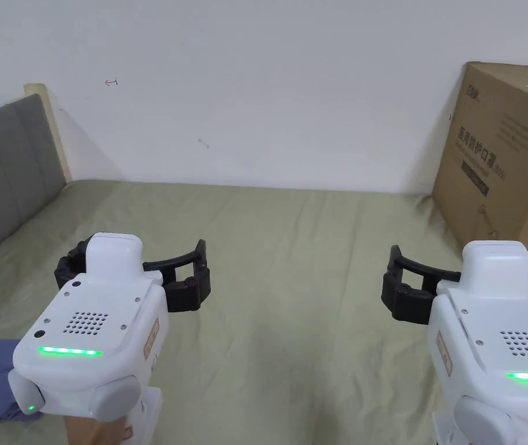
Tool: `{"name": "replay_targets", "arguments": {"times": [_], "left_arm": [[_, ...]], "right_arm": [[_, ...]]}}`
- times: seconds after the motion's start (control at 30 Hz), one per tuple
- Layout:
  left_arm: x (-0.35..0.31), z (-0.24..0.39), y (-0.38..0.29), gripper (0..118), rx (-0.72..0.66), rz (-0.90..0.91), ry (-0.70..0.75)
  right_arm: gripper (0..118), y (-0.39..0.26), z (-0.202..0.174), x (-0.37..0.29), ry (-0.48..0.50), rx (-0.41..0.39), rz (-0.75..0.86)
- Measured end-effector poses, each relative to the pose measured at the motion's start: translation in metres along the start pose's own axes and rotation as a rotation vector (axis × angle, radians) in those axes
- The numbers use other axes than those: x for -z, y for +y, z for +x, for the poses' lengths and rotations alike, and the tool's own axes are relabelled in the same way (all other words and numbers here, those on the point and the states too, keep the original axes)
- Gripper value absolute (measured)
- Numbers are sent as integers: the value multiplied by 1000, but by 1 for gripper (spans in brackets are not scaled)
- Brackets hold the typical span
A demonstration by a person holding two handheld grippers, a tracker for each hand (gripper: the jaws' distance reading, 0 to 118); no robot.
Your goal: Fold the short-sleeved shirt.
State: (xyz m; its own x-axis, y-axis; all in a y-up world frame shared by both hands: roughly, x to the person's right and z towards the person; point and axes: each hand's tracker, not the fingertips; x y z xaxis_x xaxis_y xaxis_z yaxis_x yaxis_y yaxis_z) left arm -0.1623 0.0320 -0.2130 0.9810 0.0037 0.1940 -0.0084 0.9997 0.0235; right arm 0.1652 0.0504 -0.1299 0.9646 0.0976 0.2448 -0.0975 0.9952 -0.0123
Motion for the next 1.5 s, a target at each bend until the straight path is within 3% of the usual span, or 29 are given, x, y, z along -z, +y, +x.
{"name": "replay_targets", "arguments": {"times": [1.5], "left_arm": [[-6, 2, 2, 118, 24, 6, -9]], "right_arm": [[118, 4, 0, -5, 3, 14, 9]]}}
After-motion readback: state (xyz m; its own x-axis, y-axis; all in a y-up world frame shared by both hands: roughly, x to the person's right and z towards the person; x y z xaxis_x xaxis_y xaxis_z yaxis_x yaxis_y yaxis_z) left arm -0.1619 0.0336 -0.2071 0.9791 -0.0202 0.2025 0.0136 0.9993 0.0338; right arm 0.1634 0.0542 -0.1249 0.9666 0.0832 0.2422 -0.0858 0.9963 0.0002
